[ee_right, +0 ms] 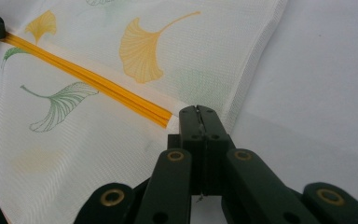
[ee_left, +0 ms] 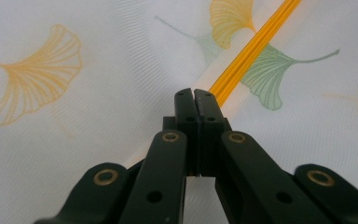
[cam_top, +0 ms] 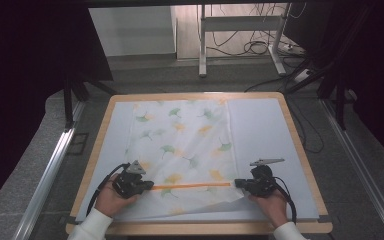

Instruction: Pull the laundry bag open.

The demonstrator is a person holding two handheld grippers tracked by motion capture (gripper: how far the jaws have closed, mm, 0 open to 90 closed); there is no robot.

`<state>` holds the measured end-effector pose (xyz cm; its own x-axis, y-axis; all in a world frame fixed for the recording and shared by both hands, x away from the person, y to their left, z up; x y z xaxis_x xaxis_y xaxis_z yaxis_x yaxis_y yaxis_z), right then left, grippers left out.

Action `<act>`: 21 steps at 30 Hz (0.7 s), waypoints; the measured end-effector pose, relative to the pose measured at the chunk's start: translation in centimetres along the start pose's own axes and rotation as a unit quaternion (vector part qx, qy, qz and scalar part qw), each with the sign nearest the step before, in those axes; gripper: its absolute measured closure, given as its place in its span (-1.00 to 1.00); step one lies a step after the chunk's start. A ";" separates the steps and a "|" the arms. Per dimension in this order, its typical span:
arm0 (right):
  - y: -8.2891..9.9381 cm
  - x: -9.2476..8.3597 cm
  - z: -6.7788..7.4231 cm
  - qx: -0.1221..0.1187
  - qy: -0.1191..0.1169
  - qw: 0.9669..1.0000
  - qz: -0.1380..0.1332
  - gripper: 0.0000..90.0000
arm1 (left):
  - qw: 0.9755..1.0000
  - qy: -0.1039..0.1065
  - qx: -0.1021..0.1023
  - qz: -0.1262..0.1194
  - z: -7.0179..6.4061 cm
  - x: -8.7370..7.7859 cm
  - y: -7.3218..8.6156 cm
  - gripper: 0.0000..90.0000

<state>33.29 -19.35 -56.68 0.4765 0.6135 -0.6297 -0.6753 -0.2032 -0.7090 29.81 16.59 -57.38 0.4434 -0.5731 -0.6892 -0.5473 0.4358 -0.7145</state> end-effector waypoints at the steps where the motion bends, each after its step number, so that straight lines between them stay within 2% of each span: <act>1: 0.0 0.0 0.0 0.000 0.000 1.000 0.000 0.98 | 1.000 0.001 0.000 0.000 0.1 -0.1 0.0 1.00; 15: 0.0 0.0 0.0 -0.002 0.000 1.000 0.000 0.98 | 1.000 -0.015 -0.025 -0.006 1.7 -1.8 1.7 1.00; 21: 0.0 0.0 0.0 -0.003 0.002 1.000 0.000 0.98 | 0.999 -0.019 -0.025 -0.004 1.9 -2.1 2.0 1.00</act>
<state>33.30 -19.32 -56.68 0.4793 0.6103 -0.6307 -0.6721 -0.2068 -0.7110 29.12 19.97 -57.55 0.4749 -0.5488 -0.6879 -0.5774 0.3955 -0.7142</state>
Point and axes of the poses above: each handheld gripper's, and its own axes: x roughly forward along the jaws, y roughly out of its underside, z roughly to its left, the point moved 6 cm from there along x, roughly forward along the jaws, and after that the axes turned 10 degrees about -z, right-handed, at the moved point
